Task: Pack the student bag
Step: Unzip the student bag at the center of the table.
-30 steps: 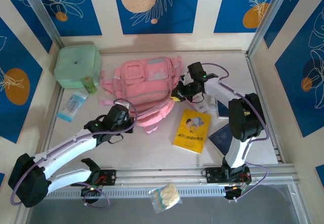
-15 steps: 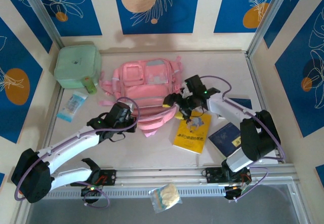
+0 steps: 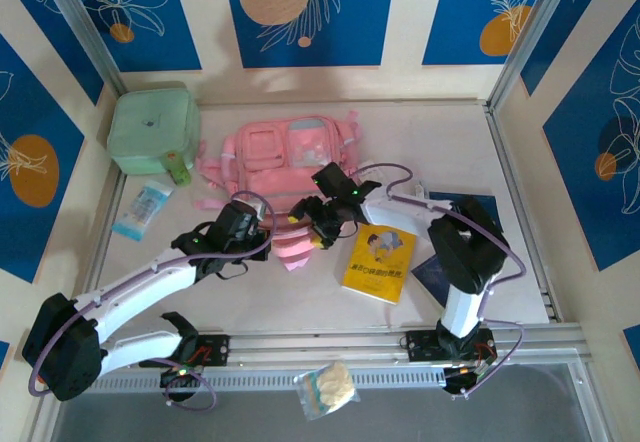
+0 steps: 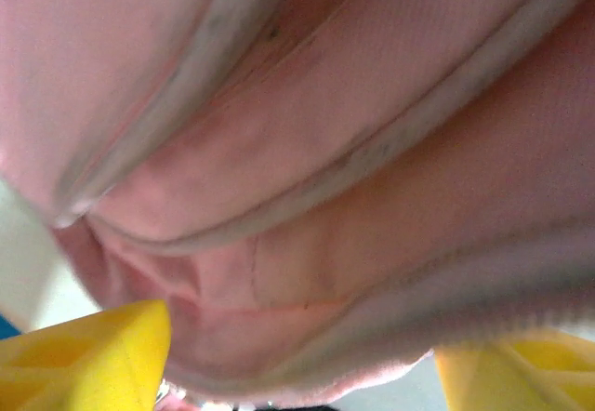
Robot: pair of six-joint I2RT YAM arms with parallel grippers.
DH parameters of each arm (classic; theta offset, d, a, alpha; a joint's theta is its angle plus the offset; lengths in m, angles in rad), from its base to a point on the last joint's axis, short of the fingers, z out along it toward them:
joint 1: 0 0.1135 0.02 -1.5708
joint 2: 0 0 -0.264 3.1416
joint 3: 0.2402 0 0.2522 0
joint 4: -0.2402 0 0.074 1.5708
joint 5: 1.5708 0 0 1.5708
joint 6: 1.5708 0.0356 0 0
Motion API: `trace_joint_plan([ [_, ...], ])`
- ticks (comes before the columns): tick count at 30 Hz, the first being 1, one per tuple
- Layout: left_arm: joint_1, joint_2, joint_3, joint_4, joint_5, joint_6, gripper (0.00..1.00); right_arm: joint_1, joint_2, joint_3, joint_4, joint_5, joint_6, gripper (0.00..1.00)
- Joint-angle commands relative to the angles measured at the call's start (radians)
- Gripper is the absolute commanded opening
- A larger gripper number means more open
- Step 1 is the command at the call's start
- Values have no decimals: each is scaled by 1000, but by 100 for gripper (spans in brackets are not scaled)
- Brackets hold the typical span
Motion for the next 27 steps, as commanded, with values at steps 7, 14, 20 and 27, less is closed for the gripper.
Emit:
trace_joint_plan([
  [7, 5, -41, 12, 16, -14, -9, 0, 11, 58, 55, -20, 61, -154, 25],
  [14, 28, -82, 9, -106, -134, -31, 0, -61, -32, -16, -48, 5, -321, 0],
  [20, 157, -84, 0, -120, -102, 10, 0, -150, -104, -47, -93, -97, -459, 0],
  [27, 314, 14, 19, -51, -44, 78, 0, -210, -150, -50, -145, -179, -574, 0],
])
